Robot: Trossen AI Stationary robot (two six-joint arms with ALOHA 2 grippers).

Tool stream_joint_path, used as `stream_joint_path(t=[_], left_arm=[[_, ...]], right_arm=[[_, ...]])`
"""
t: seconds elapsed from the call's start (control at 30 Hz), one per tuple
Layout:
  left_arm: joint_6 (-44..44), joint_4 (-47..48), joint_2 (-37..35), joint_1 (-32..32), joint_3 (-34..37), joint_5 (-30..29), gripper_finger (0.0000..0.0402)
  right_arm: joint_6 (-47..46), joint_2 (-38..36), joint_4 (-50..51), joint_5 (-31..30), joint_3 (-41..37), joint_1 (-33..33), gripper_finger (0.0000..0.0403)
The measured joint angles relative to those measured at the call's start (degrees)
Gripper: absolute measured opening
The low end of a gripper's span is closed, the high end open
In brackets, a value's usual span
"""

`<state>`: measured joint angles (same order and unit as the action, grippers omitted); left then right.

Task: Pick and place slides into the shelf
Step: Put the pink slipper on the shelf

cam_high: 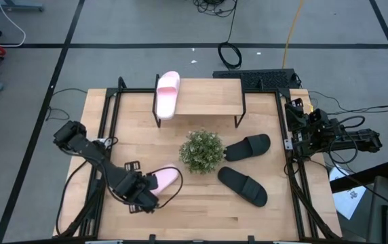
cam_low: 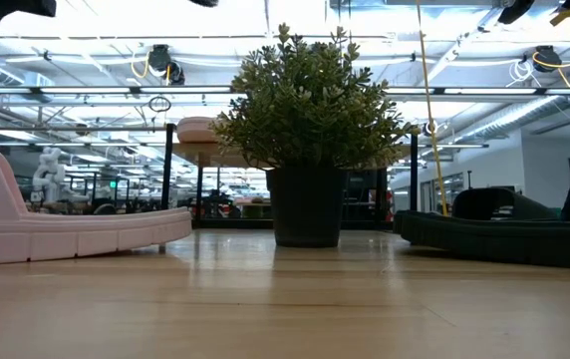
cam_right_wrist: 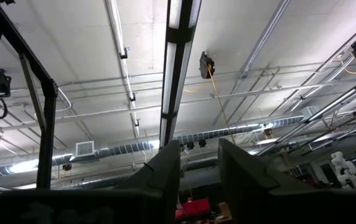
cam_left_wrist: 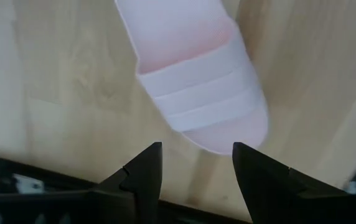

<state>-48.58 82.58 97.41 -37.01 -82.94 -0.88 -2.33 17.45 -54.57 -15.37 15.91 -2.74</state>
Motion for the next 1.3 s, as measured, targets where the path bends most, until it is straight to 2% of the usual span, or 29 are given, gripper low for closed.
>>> stream_joint_path(t=[0.27, 0.5, 0.7, 0.93, 1.3], left_arm=[[6.6, -3.2, 0.0, -5.0, 0.0, -5.4, 0.0191], [1.5, -3.8, 0.0, -10.7, 2.1, -8.2, 0.0191], [0.4, -10.3, 0.0, -15.1, 6.8, -8.3, 0.0191], [-4.7, -10.9, 0.0, -16.1, 11.5, -15.6, 0.0191], [-5.2, -14.0, 0.1, -16.3, 14.9, -14.7, 0.0191]], right_arm=[[0.2, 0.0, 0.6, -1.4, 0.0, 0.0, 0.01], [0.2, 0.0, 1.5, -1.4, 0.0, 0.0, 0.01], [0.2, 0.0, 1.7, -1.5, 0.0, 0.0, 0.01], [0.6, 0.0, 2.2, -3.0, 0.0, 0.0, 0.01], [0.5, 0.0, 2.4, -3.1, 0.0, 0.0, 0.01]])
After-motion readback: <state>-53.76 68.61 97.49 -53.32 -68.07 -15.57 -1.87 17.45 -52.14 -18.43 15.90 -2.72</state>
